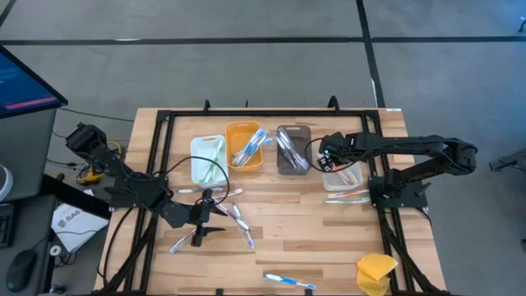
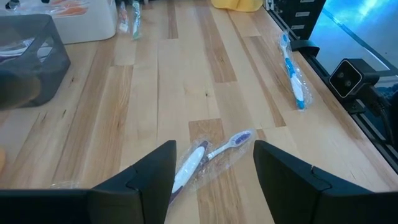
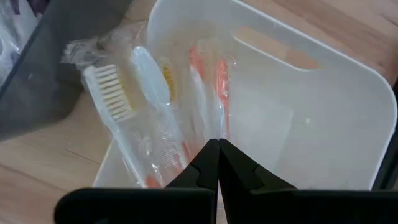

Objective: Pick & Place Toothbrushes
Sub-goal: Put the middle orange toothbrush into the right white bin

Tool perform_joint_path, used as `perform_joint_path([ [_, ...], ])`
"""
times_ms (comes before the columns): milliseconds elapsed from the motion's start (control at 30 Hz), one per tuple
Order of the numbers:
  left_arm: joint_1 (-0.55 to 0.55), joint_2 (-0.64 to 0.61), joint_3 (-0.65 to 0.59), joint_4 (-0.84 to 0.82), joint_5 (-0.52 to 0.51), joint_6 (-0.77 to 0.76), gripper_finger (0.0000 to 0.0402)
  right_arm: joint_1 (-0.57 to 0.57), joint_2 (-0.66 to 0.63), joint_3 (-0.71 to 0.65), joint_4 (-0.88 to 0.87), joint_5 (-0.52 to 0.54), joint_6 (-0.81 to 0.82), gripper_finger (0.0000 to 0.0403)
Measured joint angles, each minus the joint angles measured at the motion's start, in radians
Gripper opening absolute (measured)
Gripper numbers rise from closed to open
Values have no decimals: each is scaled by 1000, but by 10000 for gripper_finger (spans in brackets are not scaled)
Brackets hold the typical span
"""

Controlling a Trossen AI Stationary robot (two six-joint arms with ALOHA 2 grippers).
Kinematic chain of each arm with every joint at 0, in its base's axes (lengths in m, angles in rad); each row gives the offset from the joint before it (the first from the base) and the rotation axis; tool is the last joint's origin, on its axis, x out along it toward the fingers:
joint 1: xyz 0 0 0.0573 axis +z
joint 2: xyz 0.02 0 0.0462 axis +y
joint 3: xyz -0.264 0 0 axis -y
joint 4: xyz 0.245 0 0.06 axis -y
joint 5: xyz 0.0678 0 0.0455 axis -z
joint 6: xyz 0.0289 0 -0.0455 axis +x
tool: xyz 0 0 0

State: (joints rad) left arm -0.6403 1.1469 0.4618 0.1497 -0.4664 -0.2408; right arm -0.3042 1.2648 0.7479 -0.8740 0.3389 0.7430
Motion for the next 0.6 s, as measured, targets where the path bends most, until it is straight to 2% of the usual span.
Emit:
perform_joint_path([
  [433,0,0,0,0,0,0,209,1,0,0,58,-2,-10,0],
  [600,0,0,0,0,0,0,209,1,0,0,56,-2,-10,19],
])
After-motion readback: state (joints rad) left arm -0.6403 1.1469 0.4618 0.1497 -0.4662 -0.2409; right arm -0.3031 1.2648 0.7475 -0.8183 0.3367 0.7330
